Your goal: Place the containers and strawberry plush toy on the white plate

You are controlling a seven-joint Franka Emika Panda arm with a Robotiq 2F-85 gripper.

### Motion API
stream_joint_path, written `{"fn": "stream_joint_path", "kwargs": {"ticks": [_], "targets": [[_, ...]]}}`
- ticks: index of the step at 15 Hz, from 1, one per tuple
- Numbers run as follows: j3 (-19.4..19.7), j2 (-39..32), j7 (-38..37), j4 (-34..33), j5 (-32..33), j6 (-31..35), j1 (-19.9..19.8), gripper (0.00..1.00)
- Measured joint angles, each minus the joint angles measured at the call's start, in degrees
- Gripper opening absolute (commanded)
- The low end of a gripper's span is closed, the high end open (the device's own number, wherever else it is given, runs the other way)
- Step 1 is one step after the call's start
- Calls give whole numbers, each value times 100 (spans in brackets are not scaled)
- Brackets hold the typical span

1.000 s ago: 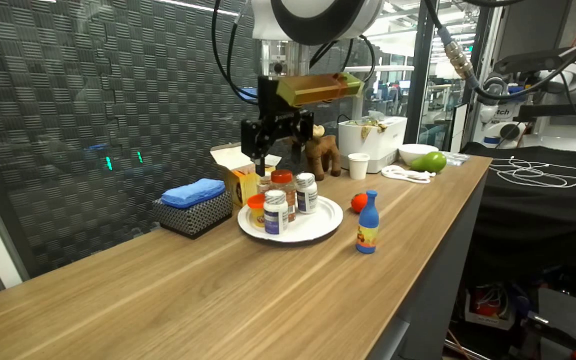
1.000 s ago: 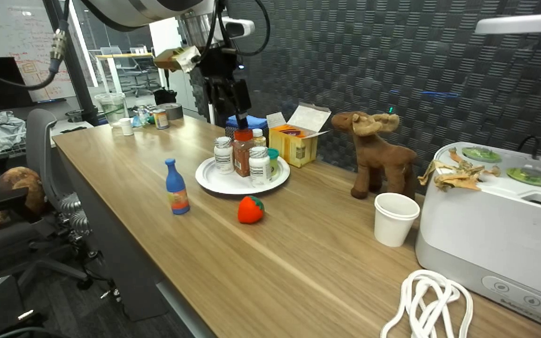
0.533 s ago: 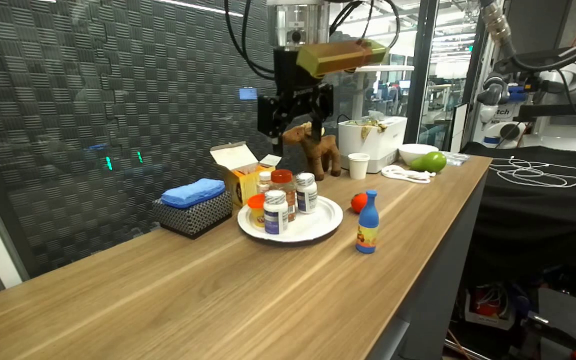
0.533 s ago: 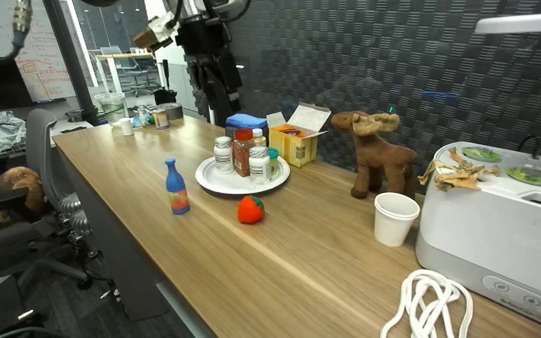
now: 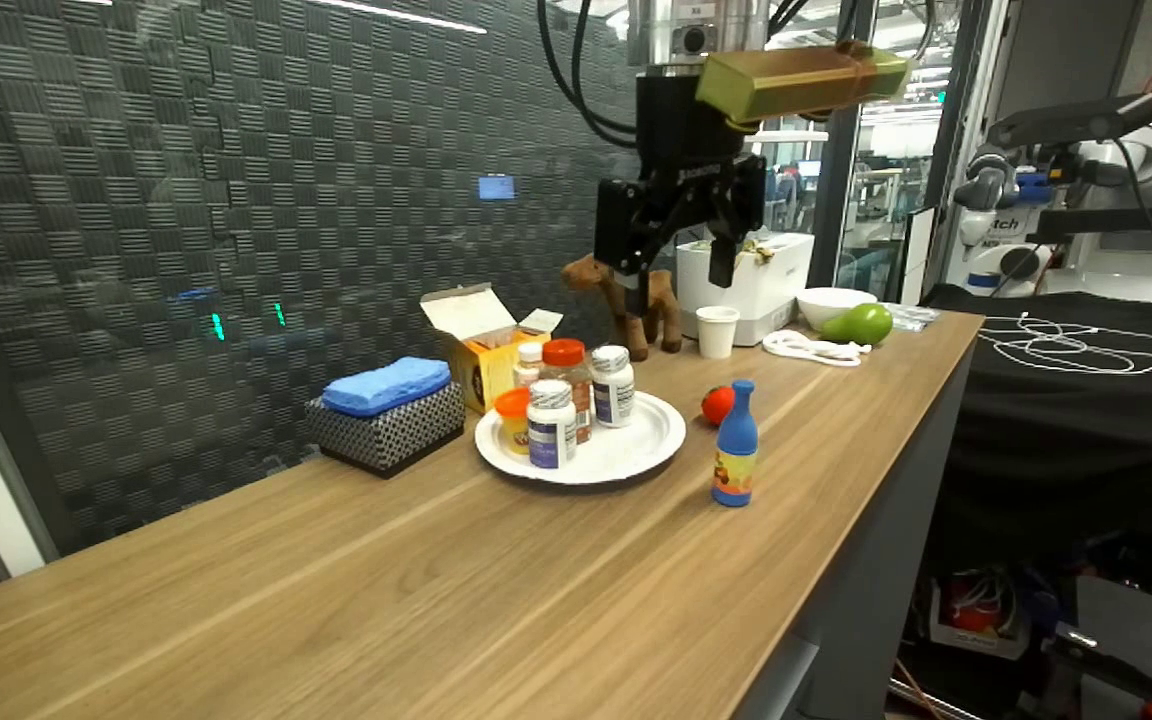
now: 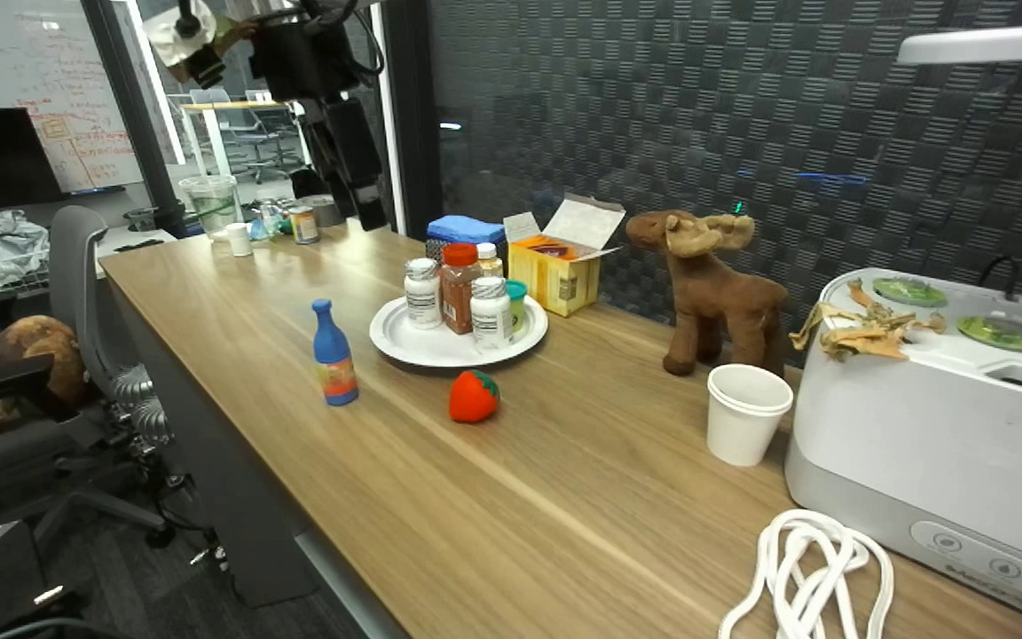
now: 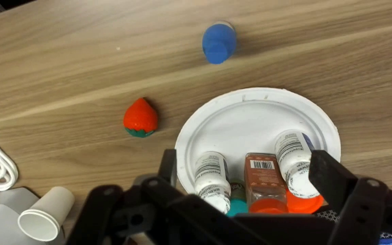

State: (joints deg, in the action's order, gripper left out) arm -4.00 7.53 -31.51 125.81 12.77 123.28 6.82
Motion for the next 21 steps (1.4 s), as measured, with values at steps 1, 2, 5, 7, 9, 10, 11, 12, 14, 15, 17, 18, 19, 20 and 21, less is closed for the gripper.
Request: {"fn": "stream_joint_path", "kwargs": {"ticks": [1, 2, 5, 7, 9, 10, 11, 12, 14, 15, 17, 18, 19, 20, 21], "targets": [[-5, 94, -67, 129, -28, 47, -23, 100], [-7, 179, -135, 252, -70, 105, -49, 100], [-14, 391, -339, 598, -200, 278, -138, 100], [-15, 491, -422, 799, -332, 401, -198, 100], [-15, 537, -456, 965, -510, 526, -258, 100], [-15, 542, -465, 1034, -602, 580, -289, 100], [-15, 542, -468, 1092, -697, 640, -319, 100], [-15, 542, -469, 1144, -779, 672, -347, 100], [-15, 542, -469, 1230, -921, 697, -393, 100], [-15, 542, -469, 1269, -983, 701, -408, 100], [-15, 538, -469, 1327, -1053, 702, -422, 98], [-15, 537, -469, 1350, -1089, 702, -422, 93], [-15, 533, -469, 1368, -1109, 702, -422, 80], [-15, 529, -469, 1386, -1120, 702, -422, 70], [-15, 524, -469, 1404, -1127, 702, -422, 60]]}}
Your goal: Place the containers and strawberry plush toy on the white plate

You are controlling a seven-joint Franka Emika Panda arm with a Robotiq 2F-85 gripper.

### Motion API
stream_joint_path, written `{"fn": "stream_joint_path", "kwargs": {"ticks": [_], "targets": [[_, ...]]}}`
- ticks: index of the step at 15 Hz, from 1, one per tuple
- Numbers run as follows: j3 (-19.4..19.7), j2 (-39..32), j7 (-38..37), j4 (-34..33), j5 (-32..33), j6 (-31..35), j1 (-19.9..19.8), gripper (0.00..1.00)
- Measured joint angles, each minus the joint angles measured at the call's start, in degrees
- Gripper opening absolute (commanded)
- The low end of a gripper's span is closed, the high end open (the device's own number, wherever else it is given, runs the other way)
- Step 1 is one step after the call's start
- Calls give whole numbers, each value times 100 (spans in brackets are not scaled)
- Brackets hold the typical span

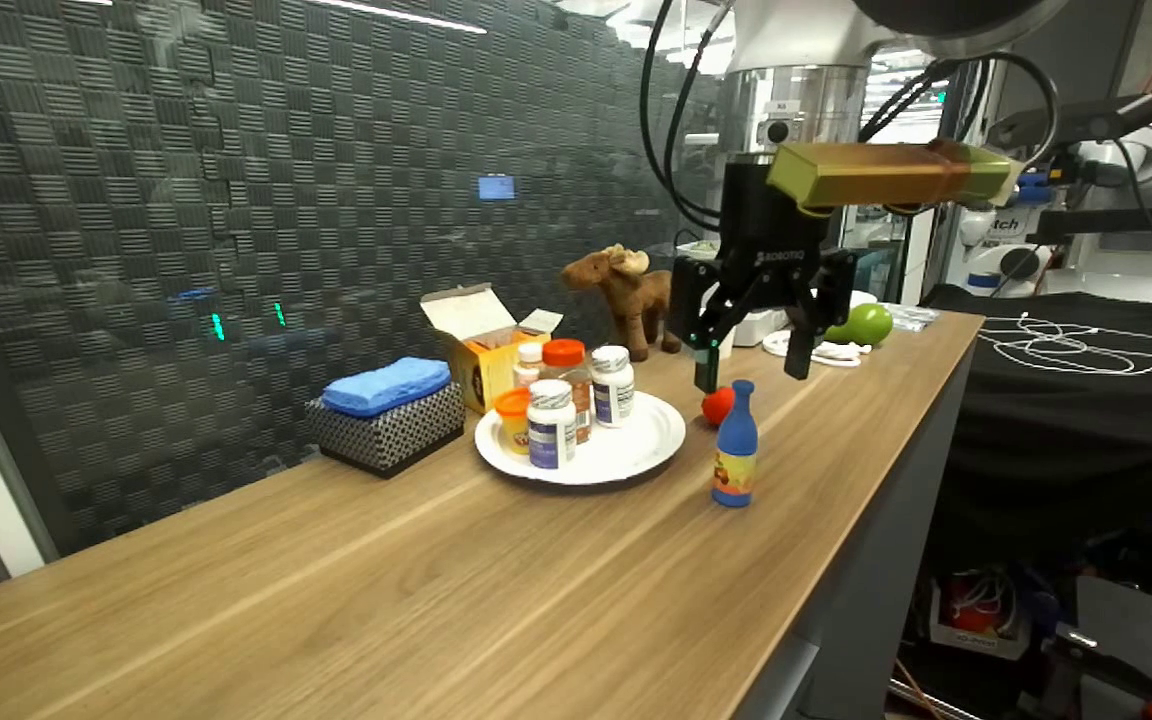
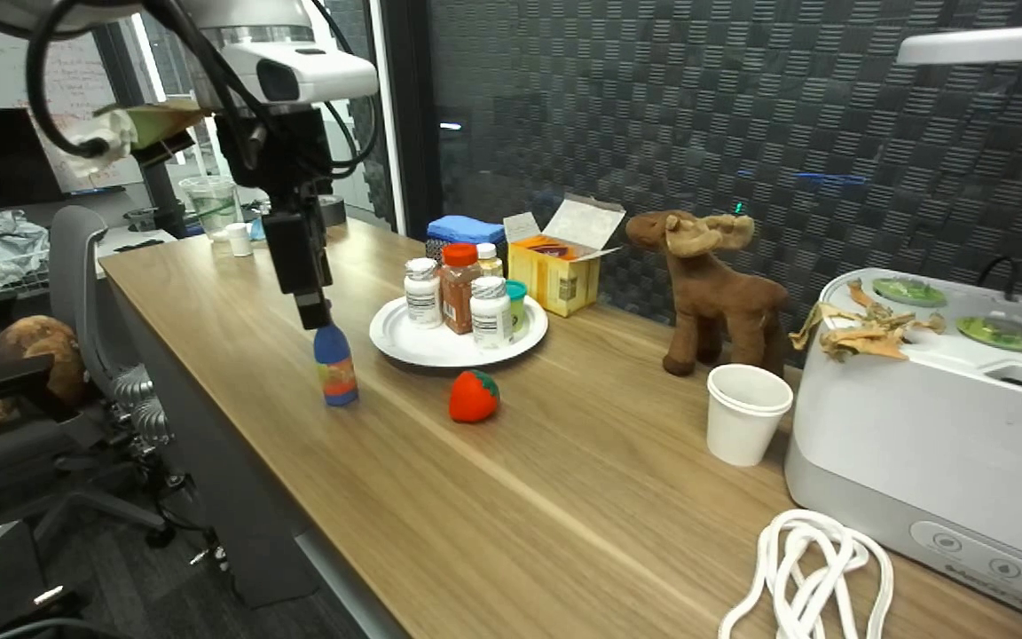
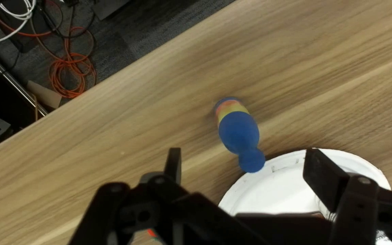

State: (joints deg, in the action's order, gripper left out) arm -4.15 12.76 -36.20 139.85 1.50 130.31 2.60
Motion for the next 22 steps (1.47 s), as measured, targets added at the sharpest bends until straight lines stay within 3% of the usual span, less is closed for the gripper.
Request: {"fn": "stream_joint_path", "kwargs": {"ticks": [8, 10, 17, 22], "targets": [[-52, -124, 0, 35, -3, 0, 0, 1], [-80, -126, 0, 35, -3, 0, 0, 5], [-149, -115, 1, -6, 46, -2, 0, 5], [-252, -108, 7, -449, 620, -22, 0, 5]]}}
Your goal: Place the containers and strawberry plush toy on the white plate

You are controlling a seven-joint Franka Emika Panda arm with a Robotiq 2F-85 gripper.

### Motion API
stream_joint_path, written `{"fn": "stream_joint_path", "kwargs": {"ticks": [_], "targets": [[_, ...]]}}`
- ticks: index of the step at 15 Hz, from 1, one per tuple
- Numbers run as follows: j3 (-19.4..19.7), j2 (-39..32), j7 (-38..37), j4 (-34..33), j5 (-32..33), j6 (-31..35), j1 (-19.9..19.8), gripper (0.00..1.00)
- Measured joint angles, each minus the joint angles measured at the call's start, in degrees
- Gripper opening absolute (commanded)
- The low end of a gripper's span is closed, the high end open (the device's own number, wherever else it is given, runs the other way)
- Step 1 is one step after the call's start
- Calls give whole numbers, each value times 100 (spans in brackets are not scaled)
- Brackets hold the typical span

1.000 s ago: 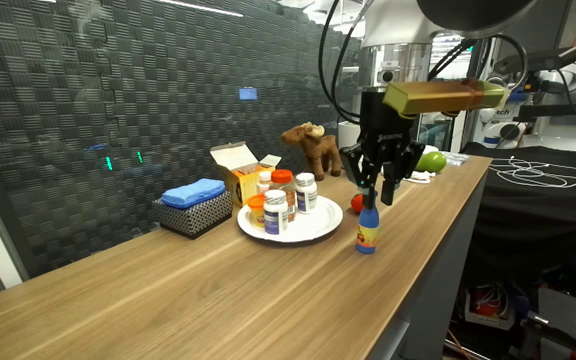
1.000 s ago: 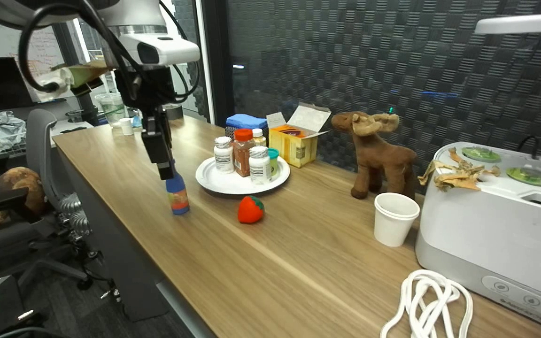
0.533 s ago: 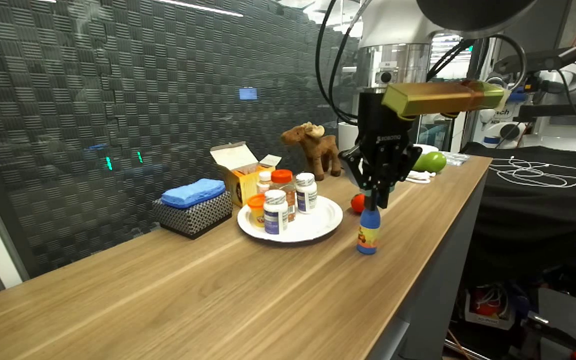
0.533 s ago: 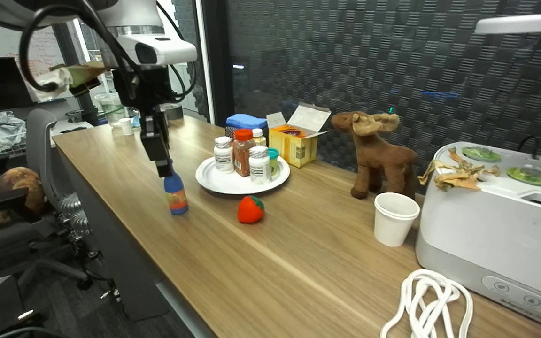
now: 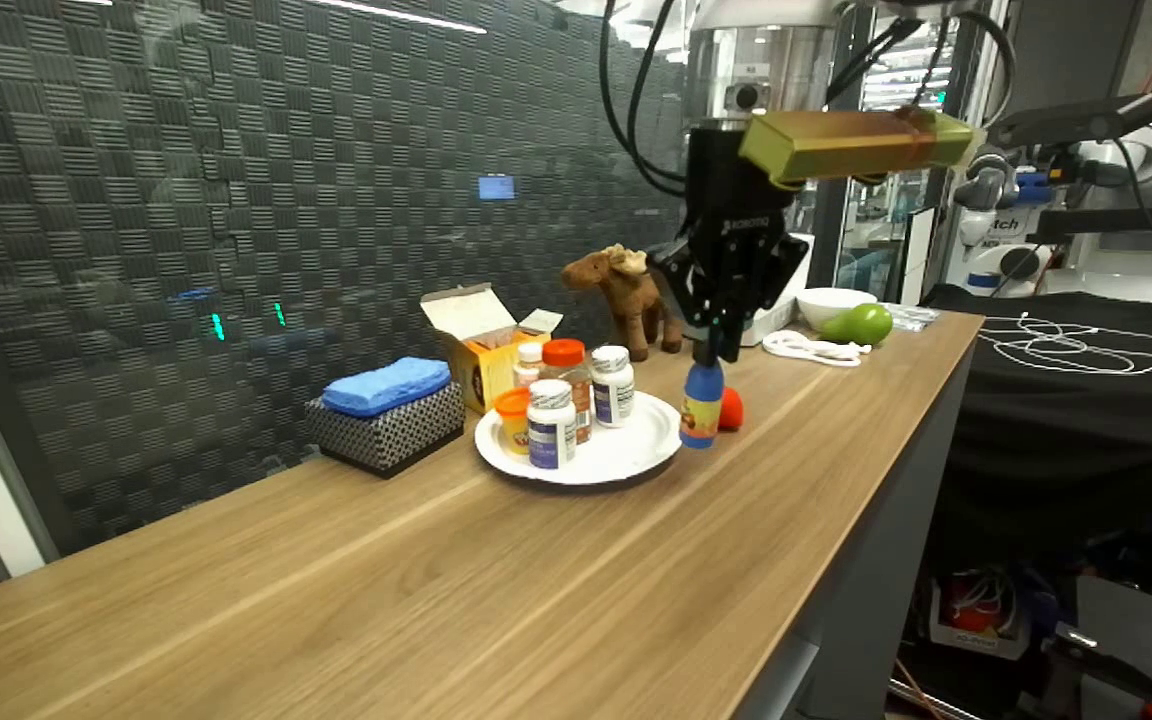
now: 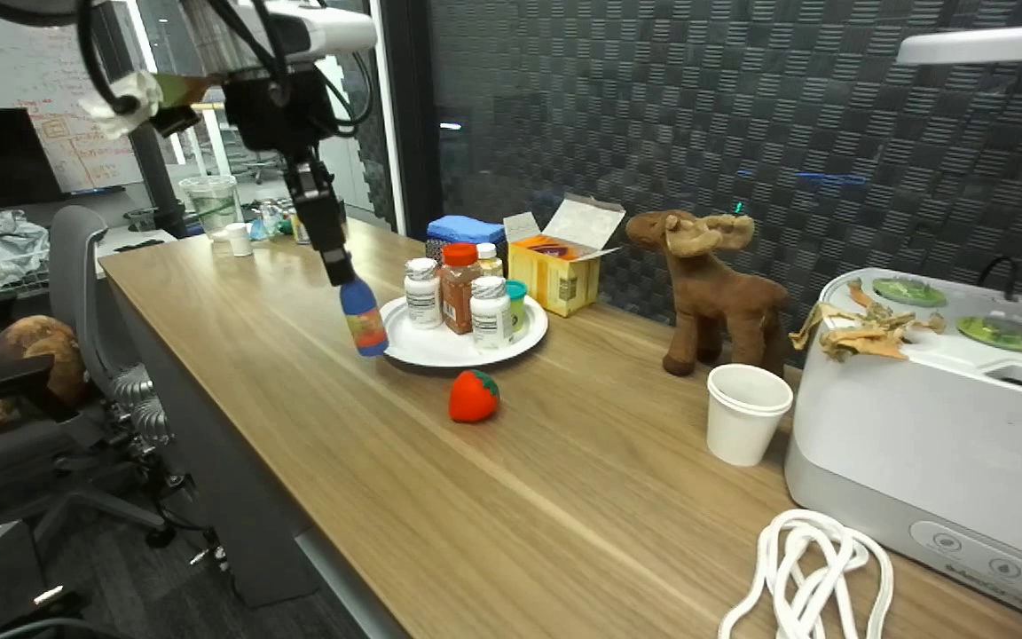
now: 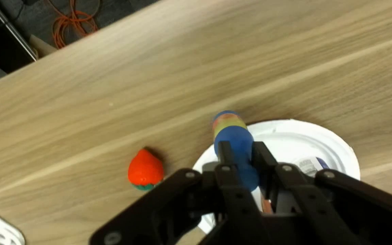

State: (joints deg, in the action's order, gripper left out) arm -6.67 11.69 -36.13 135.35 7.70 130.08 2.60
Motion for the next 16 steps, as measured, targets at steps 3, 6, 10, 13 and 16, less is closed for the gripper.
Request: {"fn": "stream_joint_path", "kwargs": {"ticks": [3, 6, 10, 13, 16], "targets": [[-92, -73, 39, -386, 226, -9, 0, 5], [-105, -348, 160, -701, 243, -3, 0, 5], [-76, -857, 262, -986, 232, 4, 0, 5], [-36, -1182, 339, -1184, 218, 5, 0, 5], [-14, -1416, 389, -1383, 202, 5, 6, 5]]}}
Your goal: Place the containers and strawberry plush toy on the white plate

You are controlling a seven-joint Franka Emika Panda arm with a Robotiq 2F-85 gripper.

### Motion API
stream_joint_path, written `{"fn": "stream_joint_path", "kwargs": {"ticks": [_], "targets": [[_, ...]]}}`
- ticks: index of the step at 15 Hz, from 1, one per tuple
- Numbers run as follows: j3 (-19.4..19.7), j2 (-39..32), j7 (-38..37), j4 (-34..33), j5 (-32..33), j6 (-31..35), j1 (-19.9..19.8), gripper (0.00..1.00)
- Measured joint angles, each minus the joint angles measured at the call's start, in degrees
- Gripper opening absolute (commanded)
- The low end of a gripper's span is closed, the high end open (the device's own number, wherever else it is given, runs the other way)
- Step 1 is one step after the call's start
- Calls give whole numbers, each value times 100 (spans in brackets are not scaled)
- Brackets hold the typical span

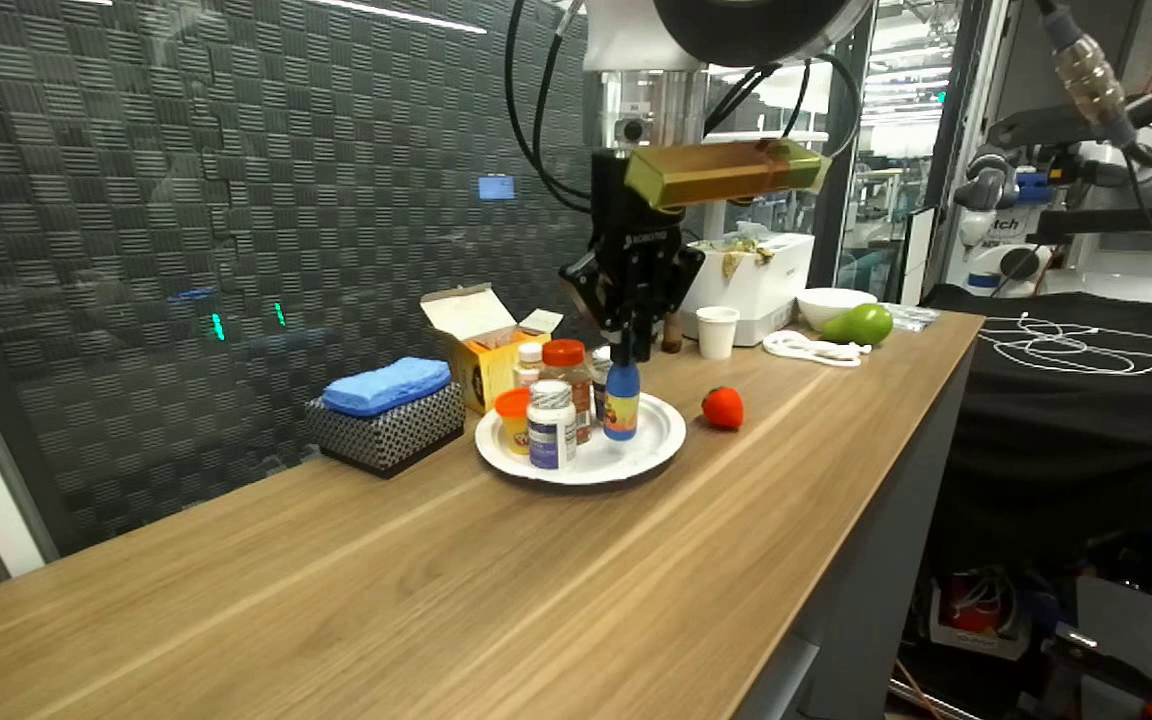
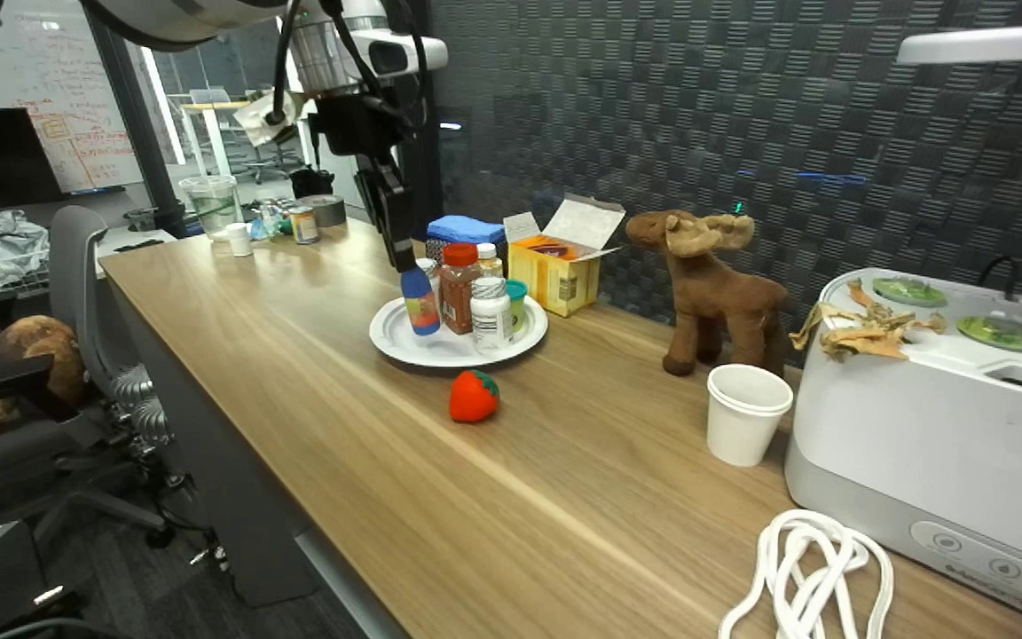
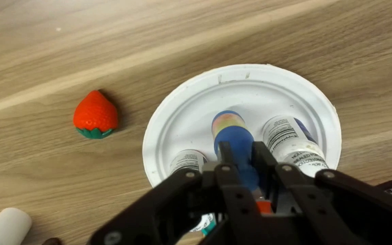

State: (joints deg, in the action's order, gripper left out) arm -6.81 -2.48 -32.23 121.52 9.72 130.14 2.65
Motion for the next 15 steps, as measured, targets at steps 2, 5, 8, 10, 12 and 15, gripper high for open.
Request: {"fn": "stream_joint_path", "kwargs": {"ticks": [2, 5, 8, 10, 12, 15], "targets": [[6, -123, 46, -117, -51, 0, 21, 5], [6, -271, 143, -228, -199, 0, 75, 5], [8, -383, 218, -277, -364, 0, 115, 5], [10, -435, 253, -289, -443, -1, 125, 5], [21, -468, 270, -307, -455, -2, 128, 5], [52, -491, 276, -344, -455, -4, 132, 5]]}}
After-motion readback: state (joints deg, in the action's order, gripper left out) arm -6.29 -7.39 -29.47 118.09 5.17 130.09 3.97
